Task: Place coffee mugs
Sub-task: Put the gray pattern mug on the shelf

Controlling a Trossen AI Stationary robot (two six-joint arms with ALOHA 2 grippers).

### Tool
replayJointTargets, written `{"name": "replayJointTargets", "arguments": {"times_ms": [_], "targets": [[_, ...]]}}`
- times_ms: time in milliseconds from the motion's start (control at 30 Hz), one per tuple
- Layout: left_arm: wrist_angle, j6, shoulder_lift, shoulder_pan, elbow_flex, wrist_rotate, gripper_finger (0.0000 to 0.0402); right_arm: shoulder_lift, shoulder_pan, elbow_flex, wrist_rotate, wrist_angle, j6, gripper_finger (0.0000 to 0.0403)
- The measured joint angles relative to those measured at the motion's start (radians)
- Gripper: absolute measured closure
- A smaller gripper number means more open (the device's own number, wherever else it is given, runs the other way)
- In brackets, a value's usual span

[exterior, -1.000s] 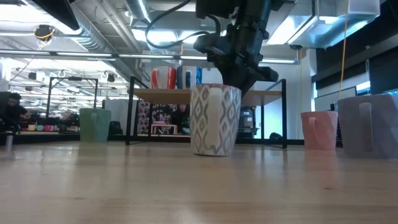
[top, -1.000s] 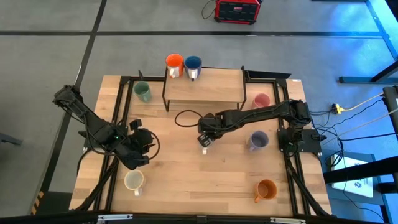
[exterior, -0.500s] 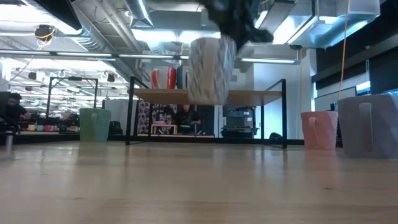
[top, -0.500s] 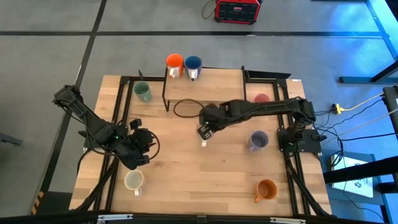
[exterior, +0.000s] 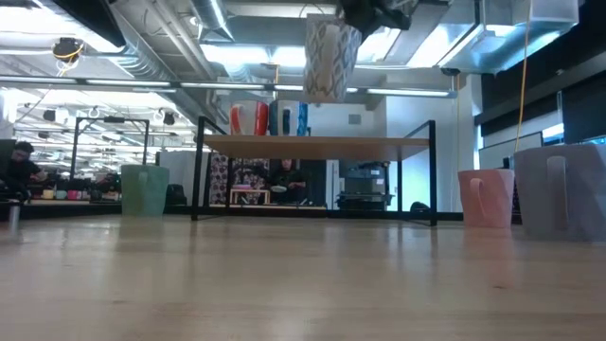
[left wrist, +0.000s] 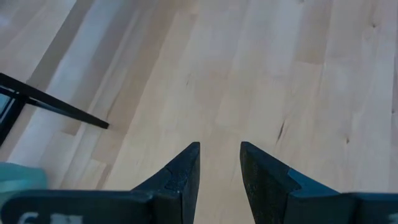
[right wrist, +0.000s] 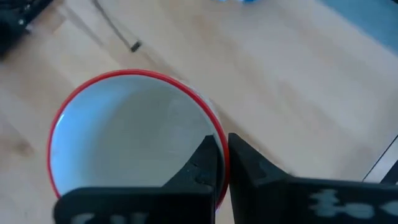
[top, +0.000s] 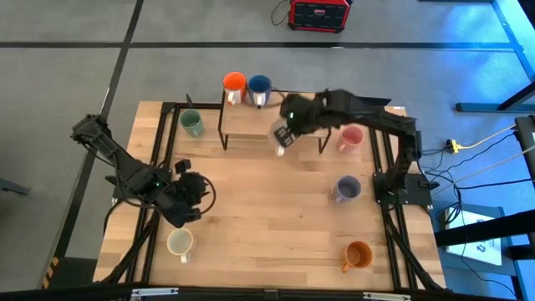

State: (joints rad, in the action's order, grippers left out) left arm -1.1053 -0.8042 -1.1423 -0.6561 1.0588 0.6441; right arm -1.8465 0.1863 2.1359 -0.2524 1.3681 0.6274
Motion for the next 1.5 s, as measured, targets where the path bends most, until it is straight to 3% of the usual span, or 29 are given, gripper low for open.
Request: {"name": "replayJointTargets", "arguments": {"times_ms": [300, 700, 1067, 1500], "targets": [[0.000, -0.002, 0.000, 0.077, 0.000, -0.078, 0.0292, -0.039, 0.237, 0.044, 0.093, -0.004, -0.191, 0.0401], [-0.009, 0.029, 0.000, 0.161, 0.000, -0.082, 0.0292, -0.097, 0.463, 0.045, 0.223, -0.132, -0.327, 0.0401], [-0.009, 0.056, 0.000, 0.191, 0.000, -0.086, 0.0292, -0.170, 0.495, 0.044, 0.305, -0.186, -0.379, 0.0401], [-0.008, 0.056, 0.000, 0.191, 0.000, -0.086, 0.0292, -0.186, 0.495, 0.045, 0.301, -0.216, -0.386, 0.0394]]}}
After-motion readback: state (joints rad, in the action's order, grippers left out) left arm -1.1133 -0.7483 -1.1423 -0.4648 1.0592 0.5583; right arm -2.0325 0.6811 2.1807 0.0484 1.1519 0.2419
